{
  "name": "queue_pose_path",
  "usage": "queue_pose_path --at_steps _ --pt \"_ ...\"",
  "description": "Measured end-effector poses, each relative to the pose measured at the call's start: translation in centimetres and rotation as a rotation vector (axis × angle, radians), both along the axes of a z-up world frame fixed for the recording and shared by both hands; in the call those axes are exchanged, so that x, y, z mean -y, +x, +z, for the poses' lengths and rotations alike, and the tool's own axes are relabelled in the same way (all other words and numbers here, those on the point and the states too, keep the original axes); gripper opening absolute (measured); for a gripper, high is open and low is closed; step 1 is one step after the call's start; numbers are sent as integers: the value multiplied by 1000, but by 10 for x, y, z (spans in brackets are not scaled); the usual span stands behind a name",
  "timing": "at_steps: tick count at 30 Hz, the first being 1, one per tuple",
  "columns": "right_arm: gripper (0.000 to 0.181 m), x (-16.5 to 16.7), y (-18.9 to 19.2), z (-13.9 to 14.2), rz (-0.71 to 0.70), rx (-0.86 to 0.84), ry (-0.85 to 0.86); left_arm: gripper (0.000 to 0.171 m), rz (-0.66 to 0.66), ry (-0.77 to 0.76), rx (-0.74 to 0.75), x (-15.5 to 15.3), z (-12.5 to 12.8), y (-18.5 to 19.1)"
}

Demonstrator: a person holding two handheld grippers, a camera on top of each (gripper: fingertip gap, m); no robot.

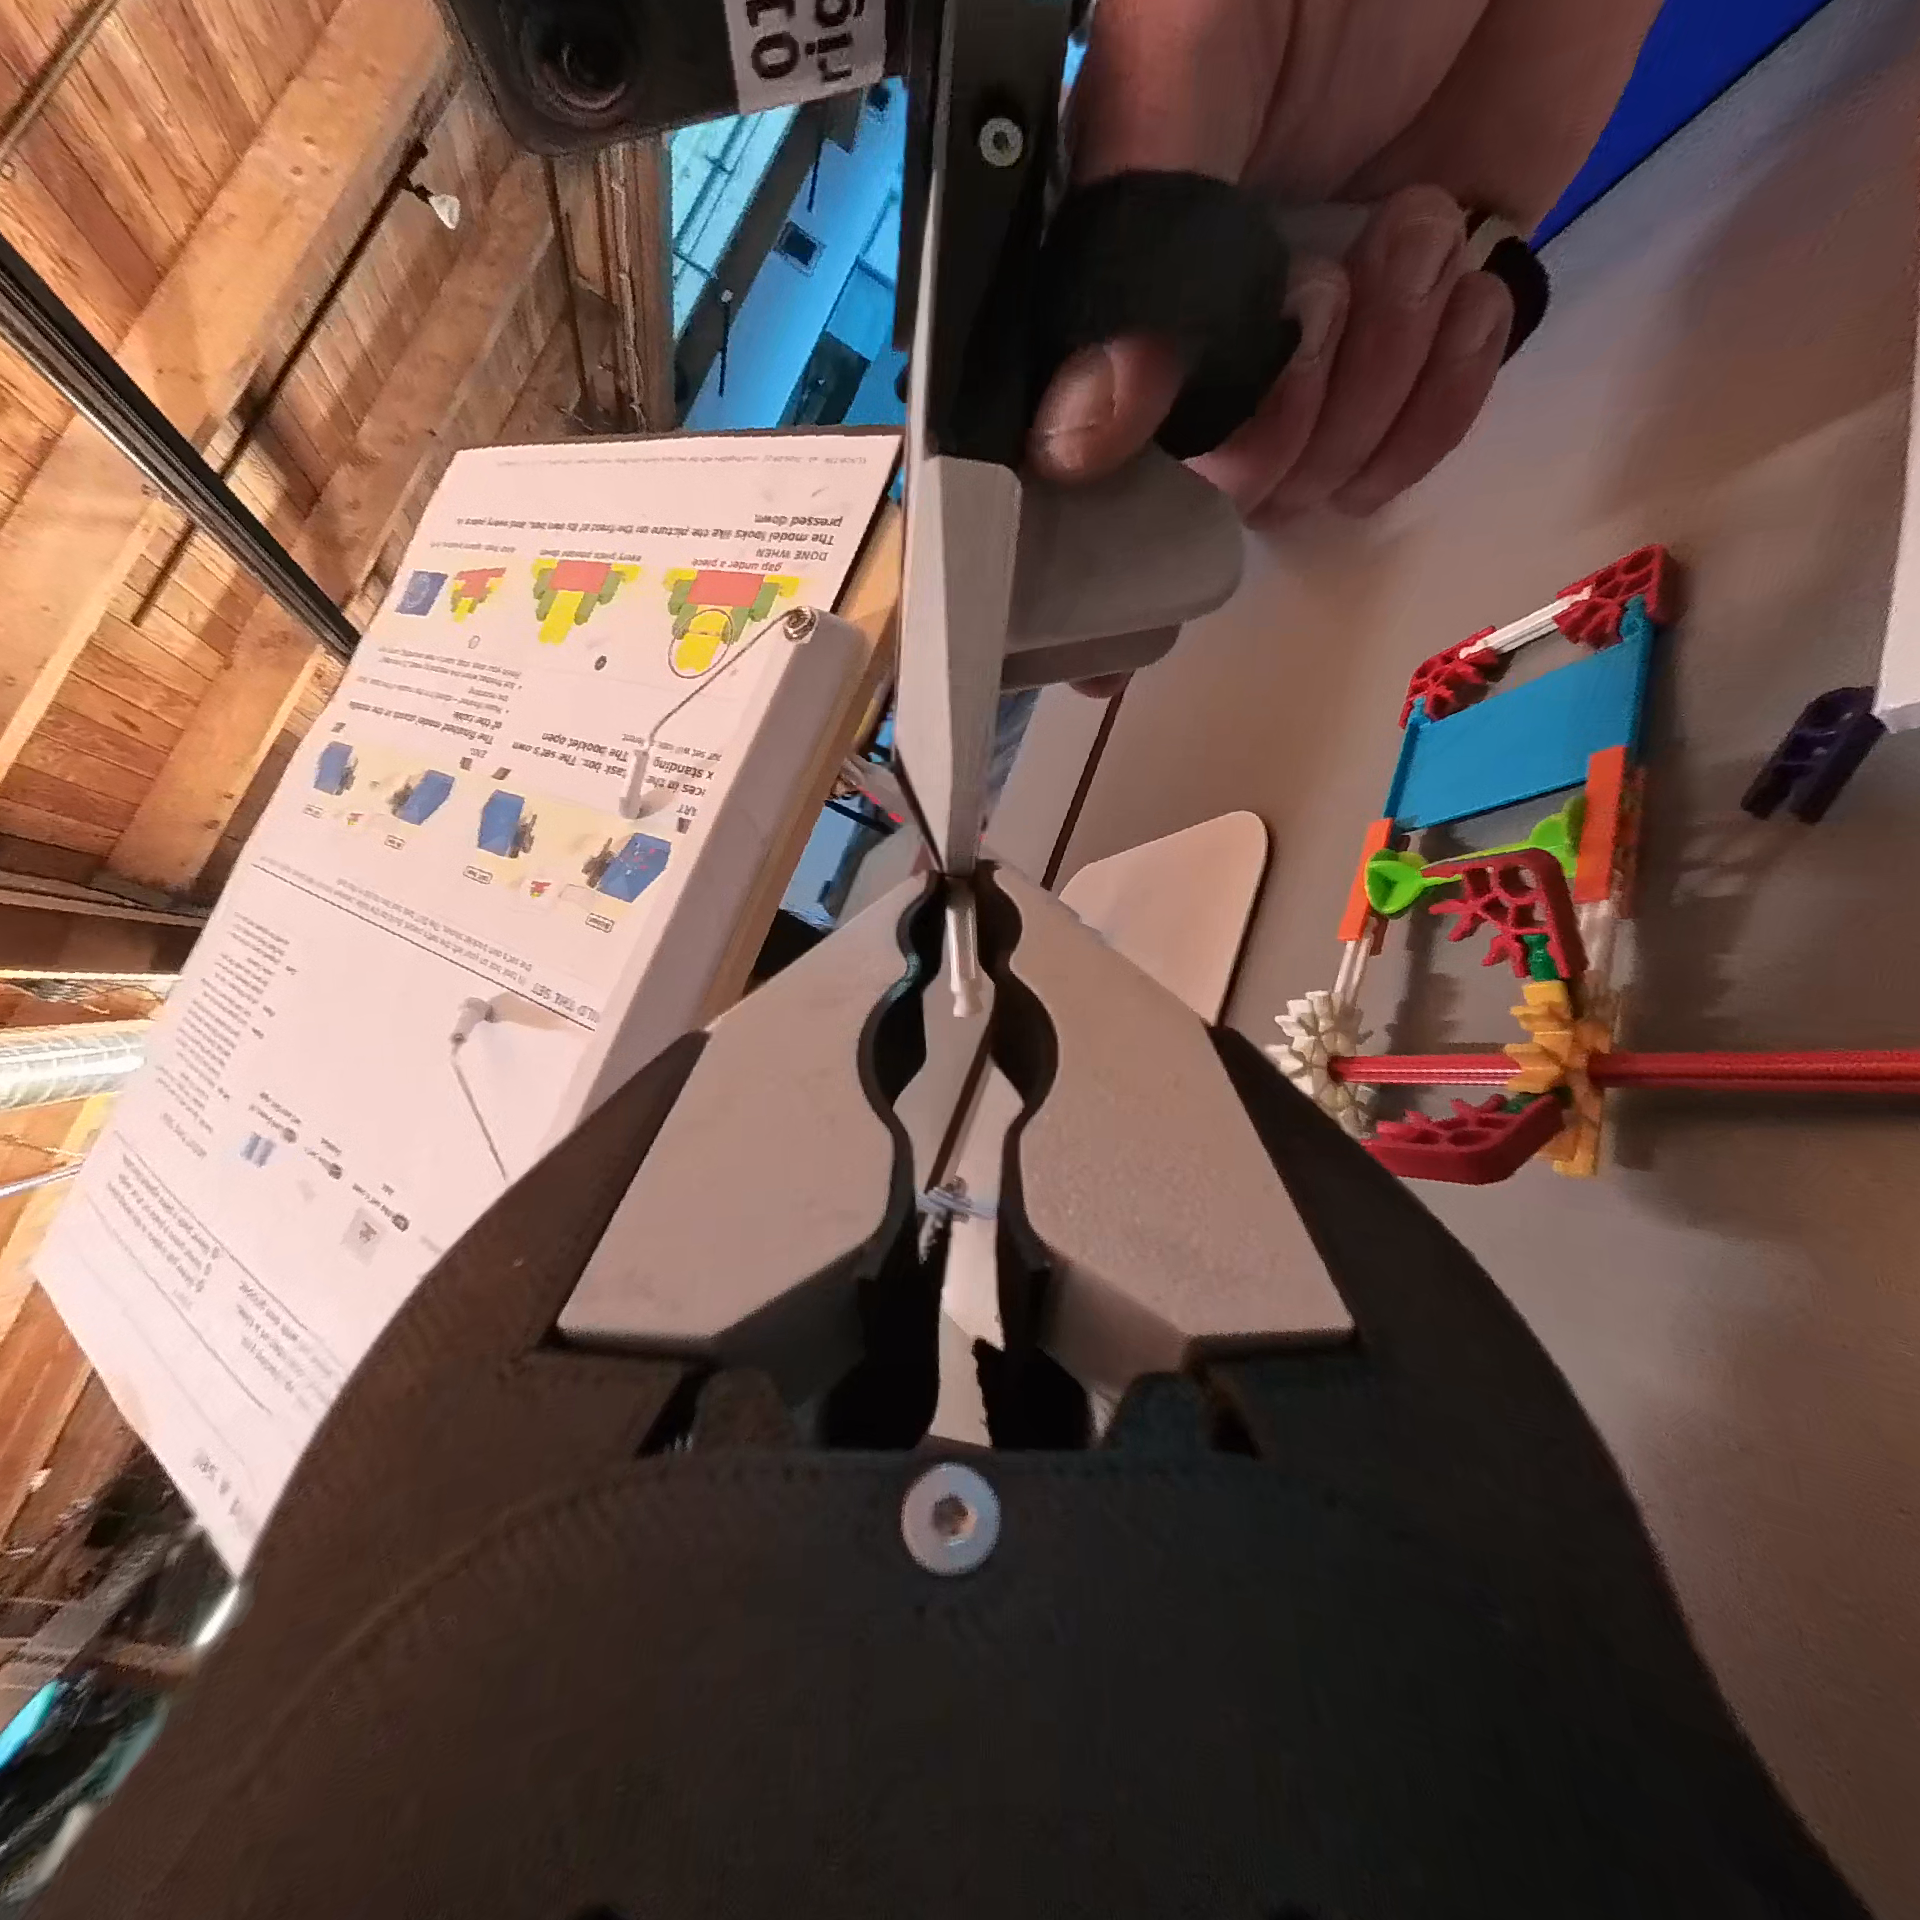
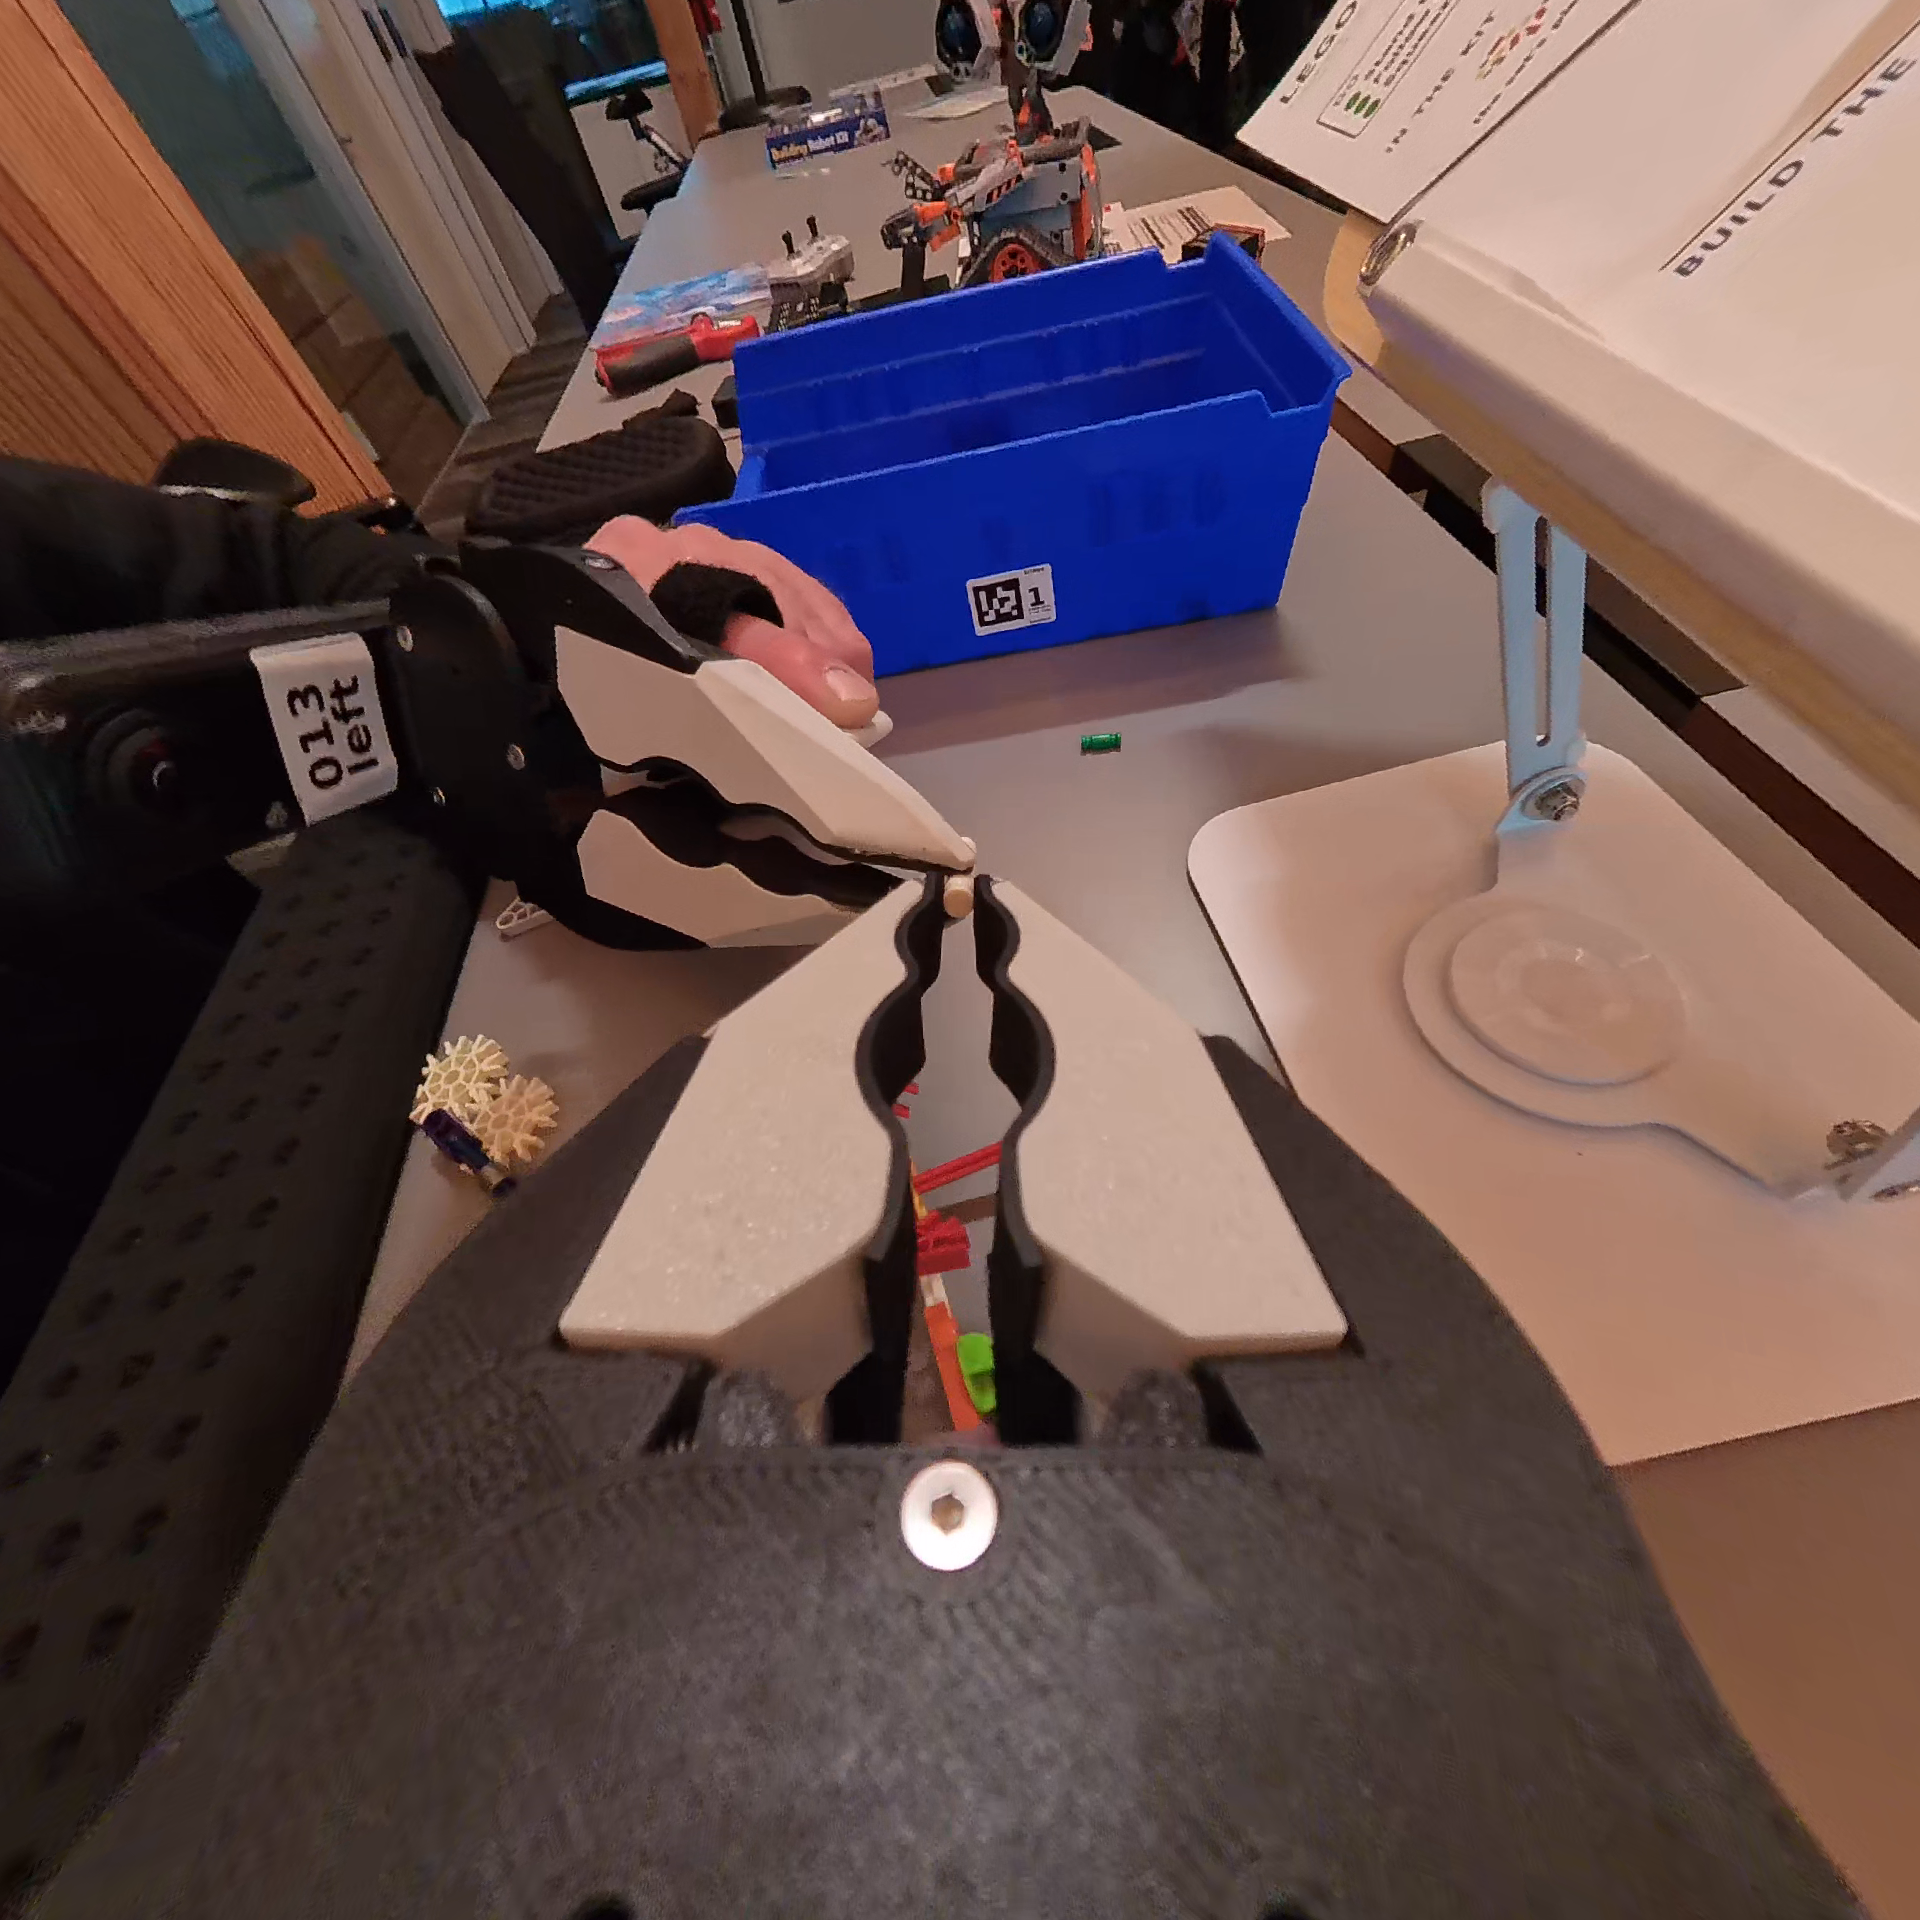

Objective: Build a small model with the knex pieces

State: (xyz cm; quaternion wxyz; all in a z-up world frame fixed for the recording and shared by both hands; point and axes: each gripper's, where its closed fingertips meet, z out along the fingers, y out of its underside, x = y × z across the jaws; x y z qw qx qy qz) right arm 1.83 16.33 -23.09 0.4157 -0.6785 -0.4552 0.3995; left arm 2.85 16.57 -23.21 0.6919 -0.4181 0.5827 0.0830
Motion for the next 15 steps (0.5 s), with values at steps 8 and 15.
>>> queue_pose_path --at_steps 8,15 --pt "3 -14 22 -7 -24 60 20 24 119 -336 -6 -12 -13 -21" --pt "3 -23 38 -17 -25 107 9 37 112 -1156 128 40 -74 -37"
